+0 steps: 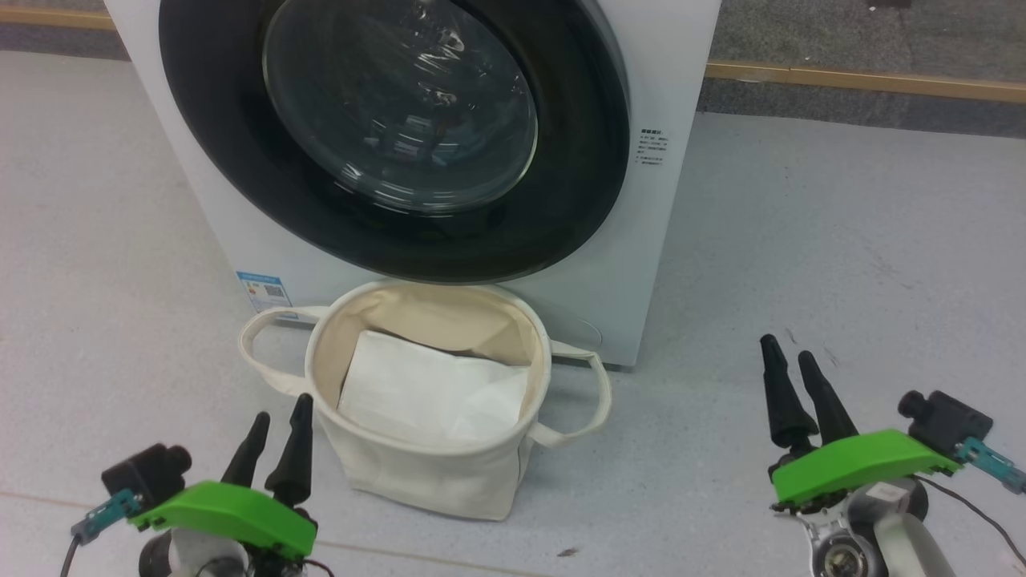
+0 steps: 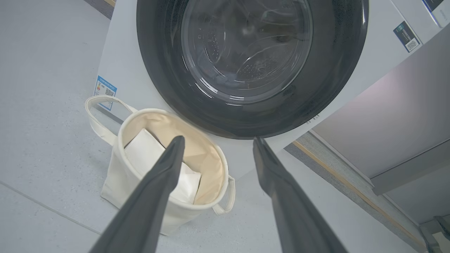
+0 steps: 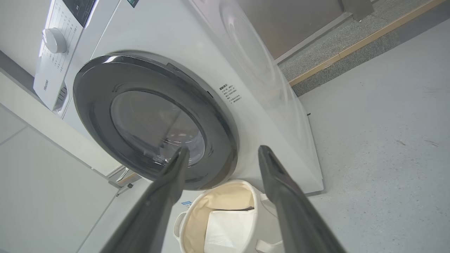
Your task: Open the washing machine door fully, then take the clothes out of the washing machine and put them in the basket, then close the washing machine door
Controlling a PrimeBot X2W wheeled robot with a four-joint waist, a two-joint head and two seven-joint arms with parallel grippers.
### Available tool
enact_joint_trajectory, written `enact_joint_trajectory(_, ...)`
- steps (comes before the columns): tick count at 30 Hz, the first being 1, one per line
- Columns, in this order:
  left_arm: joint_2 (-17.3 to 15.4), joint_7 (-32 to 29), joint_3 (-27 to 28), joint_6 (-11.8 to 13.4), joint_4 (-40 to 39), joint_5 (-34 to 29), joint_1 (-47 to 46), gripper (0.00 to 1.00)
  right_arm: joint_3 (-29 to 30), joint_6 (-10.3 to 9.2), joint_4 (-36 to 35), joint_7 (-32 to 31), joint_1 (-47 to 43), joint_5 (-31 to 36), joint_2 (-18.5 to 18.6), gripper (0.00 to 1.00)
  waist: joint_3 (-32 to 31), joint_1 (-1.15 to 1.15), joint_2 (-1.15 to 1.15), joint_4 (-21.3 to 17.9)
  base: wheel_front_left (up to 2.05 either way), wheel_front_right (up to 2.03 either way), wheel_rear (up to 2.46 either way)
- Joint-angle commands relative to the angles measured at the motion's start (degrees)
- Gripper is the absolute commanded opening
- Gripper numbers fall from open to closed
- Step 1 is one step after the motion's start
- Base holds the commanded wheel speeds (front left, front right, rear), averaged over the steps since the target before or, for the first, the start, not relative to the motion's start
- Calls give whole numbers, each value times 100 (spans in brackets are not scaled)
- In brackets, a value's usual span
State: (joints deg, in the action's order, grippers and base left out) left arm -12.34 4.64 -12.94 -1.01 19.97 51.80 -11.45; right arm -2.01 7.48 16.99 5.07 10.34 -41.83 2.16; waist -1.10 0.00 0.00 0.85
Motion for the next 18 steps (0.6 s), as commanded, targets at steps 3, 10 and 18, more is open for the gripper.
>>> enact_joint_trajectory(3,-257,128,-40,74,-112,-410,-461,100,-164,1,-239,125,429,507,40,100,6,0,0,-6,0,0,0)
enact_joint_trajectory(10,-391,253,-256,218,-73,-932,-632,100,-243,1,-216,242,555,1154,44,100,12,0,0,-15,0,0,0)
enact_joint_trajectory(18,-564,398,-365,370,-178,-1372,-774,100,-330,1,-269,377,737,1749,49,100,27,0,0,-13,0,0,0)
